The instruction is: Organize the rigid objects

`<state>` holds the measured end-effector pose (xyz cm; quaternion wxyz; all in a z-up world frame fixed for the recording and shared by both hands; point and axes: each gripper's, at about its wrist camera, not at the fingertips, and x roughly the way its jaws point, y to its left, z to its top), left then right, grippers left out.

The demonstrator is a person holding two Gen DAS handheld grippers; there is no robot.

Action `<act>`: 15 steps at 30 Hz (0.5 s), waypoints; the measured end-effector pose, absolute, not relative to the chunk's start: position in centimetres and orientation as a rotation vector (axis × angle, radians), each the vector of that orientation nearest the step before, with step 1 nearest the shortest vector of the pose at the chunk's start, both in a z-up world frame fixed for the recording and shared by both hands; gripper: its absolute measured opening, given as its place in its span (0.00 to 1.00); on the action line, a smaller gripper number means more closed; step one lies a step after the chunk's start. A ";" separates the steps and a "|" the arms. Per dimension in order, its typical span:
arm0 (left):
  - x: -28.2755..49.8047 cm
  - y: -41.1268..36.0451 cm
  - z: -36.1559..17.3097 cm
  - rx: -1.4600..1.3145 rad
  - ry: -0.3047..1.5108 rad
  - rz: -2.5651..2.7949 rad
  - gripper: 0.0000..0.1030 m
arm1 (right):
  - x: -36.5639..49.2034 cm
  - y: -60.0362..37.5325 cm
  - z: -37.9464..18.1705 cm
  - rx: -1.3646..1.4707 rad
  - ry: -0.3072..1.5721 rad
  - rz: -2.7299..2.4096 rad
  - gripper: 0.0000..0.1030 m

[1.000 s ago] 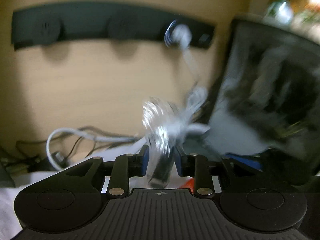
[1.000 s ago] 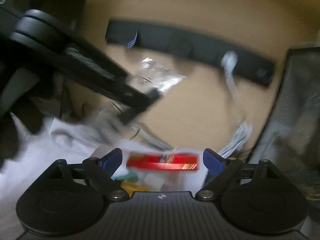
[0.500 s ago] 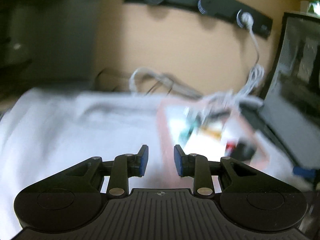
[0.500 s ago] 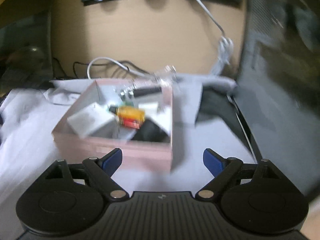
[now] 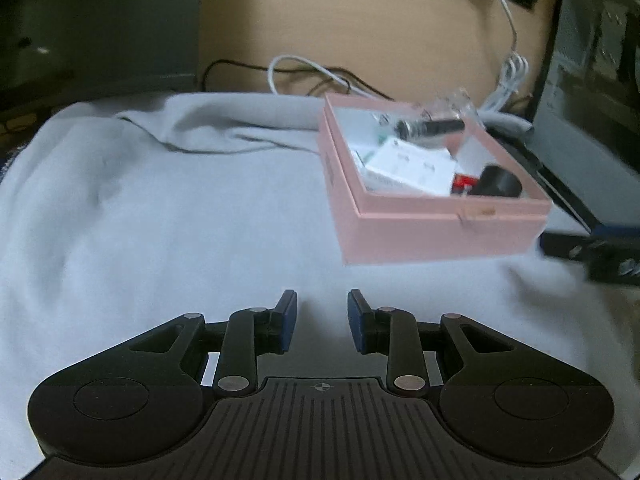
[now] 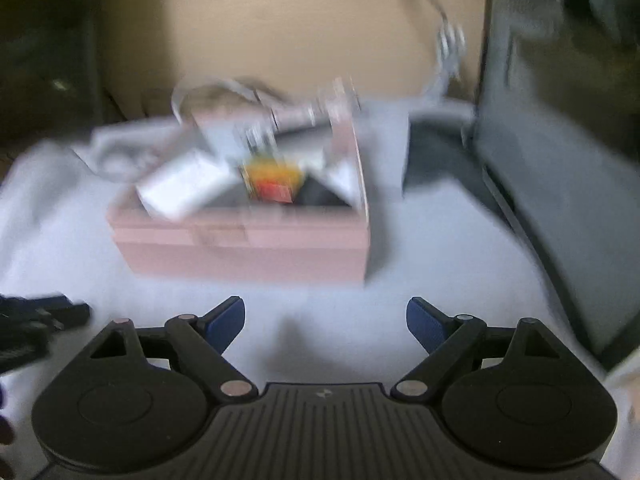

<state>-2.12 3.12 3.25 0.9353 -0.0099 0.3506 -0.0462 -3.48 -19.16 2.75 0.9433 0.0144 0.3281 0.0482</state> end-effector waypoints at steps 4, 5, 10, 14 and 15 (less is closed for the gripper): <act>-1.7 4.1 3.9 -0.098 0.759 -0.133 0.30 | -2.7 -19.6 6.2 -0.050 0.554 0.158 0.86; -1.7 4.3 4.1 -0.114 0.765 -0.150 0.30 | -1.5 -19.4 6.8 -0.069 0.541 0.160 0.86; -2.1 4.5 6.5 -0.108 0.737 -0.196 0.30 | 7.9 -17.1 9.3 -0.156 0.557 0.207 0.86; -2.6 5.7 8.0 -0.100 0.703 -0.175 0.30 | 16.2 -17.4 9.3 -0.017 0.637 0.194 0.61; -2.8 6.3 8.1 -0.111 0.700 -0.160 0.30 | 17.7 -17.6 8.8 0.027 0.673 0.187 0.50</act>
